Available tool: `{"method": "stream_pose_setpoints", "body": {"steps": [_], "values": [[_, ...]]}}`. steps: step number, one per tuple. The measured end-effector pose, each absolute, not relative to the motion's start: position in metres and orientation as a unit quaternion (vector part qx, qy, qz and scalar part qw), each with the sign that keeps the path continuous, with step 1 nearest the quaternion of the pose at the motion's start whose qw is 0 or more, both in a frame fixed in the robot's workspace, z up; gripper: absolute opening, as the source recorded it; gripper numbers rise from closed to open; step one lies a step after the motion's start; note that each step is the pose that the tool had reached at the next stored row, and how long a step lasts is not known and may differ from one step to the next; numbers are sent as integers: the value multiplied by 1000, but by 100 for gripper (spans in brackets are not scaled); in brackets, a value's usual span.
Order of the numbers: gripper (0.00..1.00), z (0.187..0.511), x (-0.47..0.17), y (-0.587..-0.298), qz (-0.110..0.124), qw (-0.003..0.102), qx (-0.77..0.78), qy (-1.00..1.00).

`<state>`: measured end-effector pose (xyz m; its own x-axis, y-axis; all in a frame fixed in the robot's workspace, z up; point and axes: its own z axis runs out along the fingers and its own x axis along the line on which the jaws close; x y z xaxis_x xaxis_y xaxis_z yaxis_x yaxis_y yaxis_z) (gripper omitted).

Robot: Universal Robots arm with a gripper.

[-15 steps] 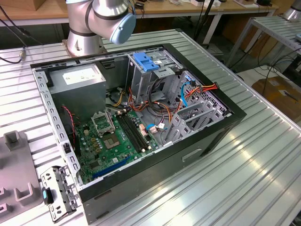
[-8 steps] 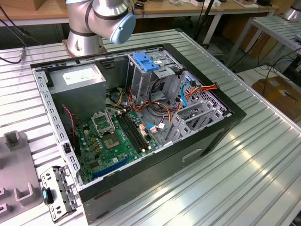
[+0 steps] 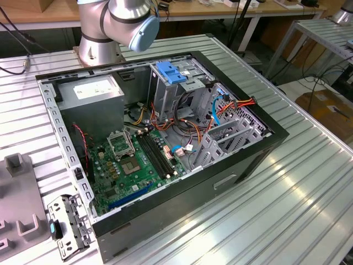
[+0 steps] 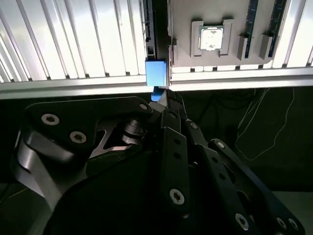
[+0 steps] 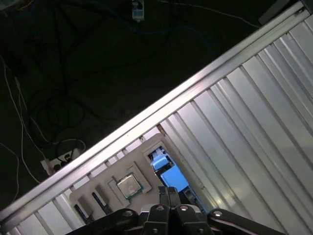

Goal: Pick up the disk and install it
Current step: 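Pick up the disk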

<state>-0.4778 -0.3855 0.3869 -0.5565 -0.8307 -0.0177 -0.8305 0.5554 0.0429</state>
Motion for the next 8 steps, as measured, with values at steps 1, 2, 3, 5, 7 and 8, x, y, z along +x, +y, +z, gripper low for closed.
{"method": "stream_pose_setpoints", "body": {"steps": [1,2,3,5,7,8], "values": [[11,387,-478,-386,-23,3,481,-876],[11,386,-478,-385,-23,3,489,-872],[11,386,-478,-385,-23,3,502,-865],[11,386,-477,-385,-21,4,511,-860],[11,384,-474,-382,-15,5,514,-857],[11,383,-474,-380,-14,6,515,-857]]}}
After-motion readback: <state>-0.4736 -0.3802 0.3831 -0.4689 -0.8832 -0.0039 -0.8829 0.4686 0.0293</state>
